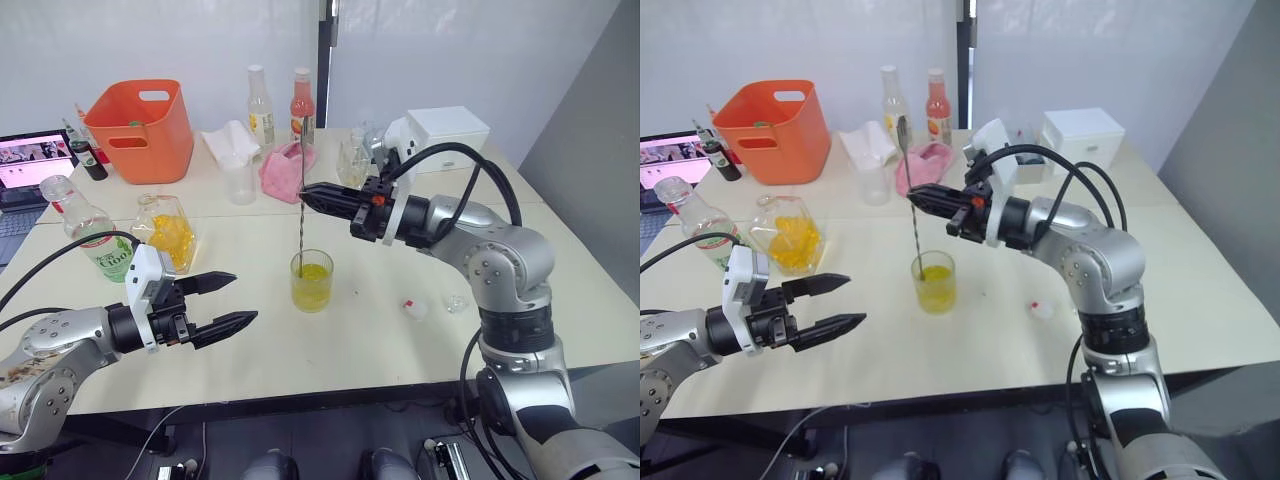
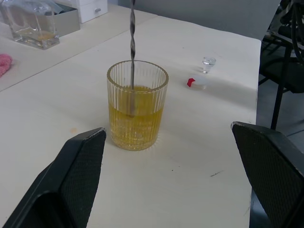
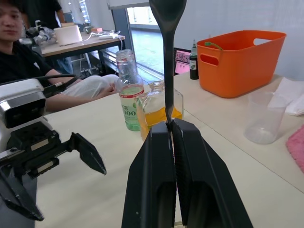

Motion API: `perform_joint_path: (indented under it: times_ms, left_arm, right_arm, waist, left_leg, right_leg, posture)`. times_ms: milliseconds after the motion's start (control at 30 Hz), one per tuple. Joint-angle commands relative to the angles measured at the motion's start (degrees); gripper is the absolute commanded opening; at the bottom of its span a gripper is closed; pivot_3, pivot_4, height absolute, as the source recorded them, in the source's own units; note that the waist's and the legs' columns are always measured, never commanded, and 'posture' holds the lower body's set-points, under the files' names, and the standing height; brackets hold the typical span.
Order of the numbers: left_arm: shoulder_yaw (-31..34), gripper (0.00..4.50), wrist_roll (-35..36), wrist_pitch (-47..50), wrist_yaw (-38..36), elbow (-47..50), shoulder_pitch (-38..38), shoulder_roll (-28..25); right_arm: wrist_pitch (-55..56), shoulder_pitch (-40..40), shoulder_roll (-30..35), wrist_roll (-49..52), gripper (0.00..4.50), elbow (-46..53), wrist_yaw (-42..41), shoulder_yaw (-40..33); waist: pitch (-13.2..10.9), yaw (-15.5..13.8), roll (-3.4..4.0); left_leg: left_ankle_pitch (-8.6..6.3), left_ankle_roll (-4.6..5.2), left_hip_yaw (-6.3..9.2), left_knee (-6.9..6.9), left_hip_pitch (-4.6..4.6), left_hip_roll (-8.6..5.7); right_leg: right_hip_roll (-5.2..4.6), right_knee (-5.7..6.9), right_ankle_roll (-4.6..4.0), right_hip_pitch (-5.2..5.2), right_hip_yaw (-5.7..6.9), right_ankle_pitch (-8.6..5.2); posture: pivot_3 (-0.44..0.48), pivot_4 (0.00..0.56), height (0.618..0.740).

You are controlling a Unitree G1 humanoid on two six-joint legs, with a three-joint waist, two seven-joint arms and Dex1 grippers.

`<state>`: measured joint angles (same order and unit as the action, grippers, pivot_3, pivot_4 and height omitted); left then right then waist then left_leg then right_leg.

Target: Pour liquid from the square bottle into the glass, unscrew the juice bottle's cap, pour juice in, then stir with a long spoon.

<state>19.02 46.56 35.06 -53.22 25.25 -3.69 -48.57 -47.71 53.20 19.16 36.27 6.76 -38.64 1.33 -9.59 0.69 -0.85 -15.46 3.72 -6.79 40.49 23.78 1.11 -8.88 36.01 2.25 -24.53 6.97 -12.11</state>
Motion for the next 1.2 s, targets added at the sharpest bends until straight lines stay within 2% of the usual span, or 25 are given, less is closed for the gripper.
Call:
perform_joint_path:
  times_ms: [33,400,600,800,967,1100,1200]
  left_arm:
    - [0.85,4.46,-0.10,-0.84,-0.02,1.27,-0.14,-0.07]
    - [0.52,4.46,-2.75,-4.32,-0.27,1.15,-0.77,1.13]
    - [0.16,4.46,-3.19,-5.58,-1.01,0.69,-1.32,1.57]
    - [0.01,4.46,-4.44,-10.12,-2.04,-0.52,-2.22,4.30]
    - [-0.68,4.46,-4.60,-10.19,-3.42,-1.15,-2.34,3.88]
    - [-1.22,4.46,-4.71,-9.94,-4.51,-1.55,-2.68,3.61]
    - [-1.71,4.46,-5.01,-10.37,-5.33,-1.77,-2.78,3.58]
  right_arm:
    - [2.70,1.78,0.35,-0.34,0.00,0.13,-0.46,-1.66]
    - [-5.88,5.95,3.35,7.26,0.00,3.98,1.36,-7.14]
    - [-13.60,10.06,6.23,14.84,0.00,3.09,3.19,-12.26]
    - [-22.85,14.52,9.61,22.47,0.00,-1.40,6.35,-17.66]
    - [-32.74,16.55,11.93,28.36,0.00,-5.59,9.63,-20.21]
    - [-42.38,15.43,14.10,28.66,0.00,-10.30,12.08,-20.04]
    - [-44.79,13.33,14.90,28.27,0.00,-12.03,12.95,-18.46]
  waist:
    - [0.00,0.02,0.00]
    - [0.00,0.02,0.00]
    - [0.00,-0.04,0.00]
    - [0.00,-0.03,-0.01]
    - [0.00,-0.02,-0.01]
    - [0.01,-0.08,-0.02]
    - [0.01,-0.05,-0.02]
  left_leg:
    - [0.00,0.00,0.00,0.00,0.00,0.01]
    - [0.00,-0.01,0.00,0.00,0.00,0.02]
    - [0.00,0.00,0.00,0.00,0.01,0.01]
    - [0.00,0.01,0.00,0.00,0.00,0.02]
    - [0.00,0.02,0.00,0.00,0.01,0.02]
    - [-0.02,0.06,0.01,0.00,0.01,0.01]
    - [-0.02,0.07,0.00,0.00,0.01,0.00]
  right_leg:
    - [0.00,0.00,0.00,0.00,0.00,0.00]
    - [0.00,-0.01,0.00,0.00,0.00,0.00]
    - [-0.01,-0.01,-0.01,0.00,0.00,0.00]
    - [-0.01,-0.02,-0.02,0.03,0.01,0.01]
    - [-0.01,-0.02,-0.03,0.03,0.01,0.02]
    - [-0.03,-0.05,-0.03,0.07,0.03,0.02]
    - [-0.04,-0.04,-0.03,0.06,0.03,0.02]
  posture:
    - [0.000,0.150,0.713]
    - [0.000,0.150,0.713]
    - [0.000,0.150,0.713]
    - [0.000,0.150,0.713]
    - [0.000,0.150,0.713]
    - [0.000,0.150,0.713]
    - [0.000,0.150,0.713]
